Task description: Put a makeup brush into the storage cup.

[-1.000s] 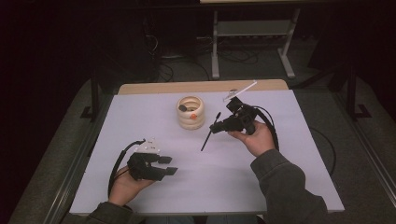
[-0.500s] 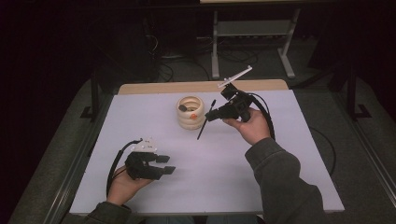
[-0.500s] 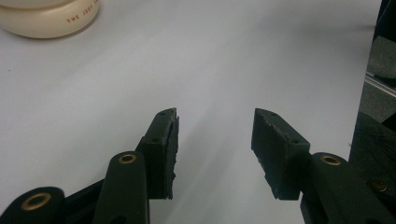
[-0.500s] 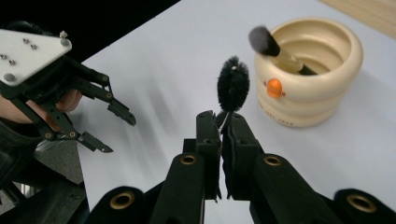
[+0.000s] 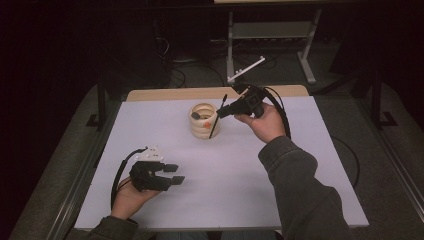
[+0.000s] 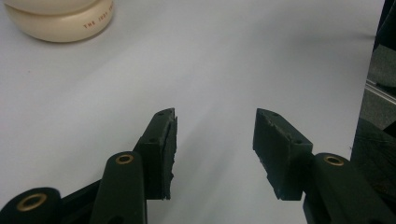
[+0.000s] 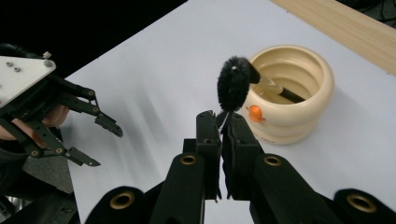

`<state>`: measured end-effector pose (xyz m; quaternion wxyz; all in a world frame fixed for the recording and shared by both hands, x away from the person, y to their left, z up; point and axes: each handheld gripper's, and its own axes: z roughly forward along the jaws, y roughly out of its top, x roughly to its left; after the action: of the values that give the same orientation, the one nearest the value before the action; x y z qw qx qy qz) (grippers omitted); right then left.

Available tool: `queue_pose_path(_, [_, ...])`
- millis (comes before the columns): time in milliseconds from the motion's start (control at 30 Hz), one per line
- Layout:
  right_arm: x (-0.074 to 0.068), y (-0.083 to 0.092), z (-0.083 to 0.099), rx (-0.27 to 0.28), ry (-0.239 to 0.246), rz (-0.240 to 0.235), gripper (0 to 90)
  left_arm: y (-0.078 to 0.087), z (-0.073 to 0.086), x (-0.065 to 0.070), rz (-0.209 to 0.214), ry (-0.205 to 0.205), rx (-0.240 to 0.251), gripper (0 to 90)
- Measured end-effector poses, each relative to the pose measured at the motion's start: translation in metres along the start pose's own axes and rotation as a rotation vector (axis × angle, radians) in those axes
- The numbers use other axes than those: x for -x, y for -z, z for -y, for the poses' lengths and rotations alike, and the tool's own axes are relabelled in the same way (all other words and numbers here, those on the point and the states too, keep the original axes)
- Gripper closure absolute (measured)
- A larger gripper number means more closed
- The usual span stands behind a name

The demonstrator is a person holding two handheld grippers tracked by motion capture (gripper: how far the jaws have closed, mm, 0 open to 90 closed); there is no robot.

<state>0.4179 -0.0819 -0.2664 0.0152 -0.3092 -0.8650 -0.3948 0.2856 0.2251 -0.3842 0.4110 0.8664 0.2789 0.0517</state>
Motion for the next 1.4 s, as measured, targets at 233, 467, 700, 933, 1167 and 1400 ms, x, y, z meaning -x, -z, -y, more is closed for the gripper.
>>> queue_pose_path(233, [0.002, 0.008, -0.018, 0.005, -0.017, 0.025, 84.6, 0.001, 0.001, -0.002, -0.005, 0.002, 0.006, 48.5])
queue_pose_path(467, [0.005, 0.011, -0.04, 0.004, -0.022, 0.073, 84.6, 0.003, 0.001, -0.002, -0.002, 0.022, 0.016, 48.5])
queue_pose_path(700, [0.018, 0.011, -0.053, 0.025, -0.048, 0.116, 84.7, 0.004, 0.001, -0.005, -0.002, 0.016, 0.019, 48.5])
queue_pose_path(933, [0.024, 0.006, -0.064, 0.025, -0.063, 0.154, 84.6, 0.005, 0.001, -0.004, 0.004, 0.02, 0.02, 48.5])
queue_pose_path(1167, [0.03, -0.004, -0.07, 0.024, -0.083, 0.181, 84.7, 0.007, 0.002, -0.006, -0.005, 0.028, 0.032, 48.5])
queue_pose_path(1400, [0.034, -0.012, -0.072, 0.041, -0.101, 0.195, 84.6, 0.009, 0.001, -0.005, -0.002, 0.031, 0.036, 47.9])
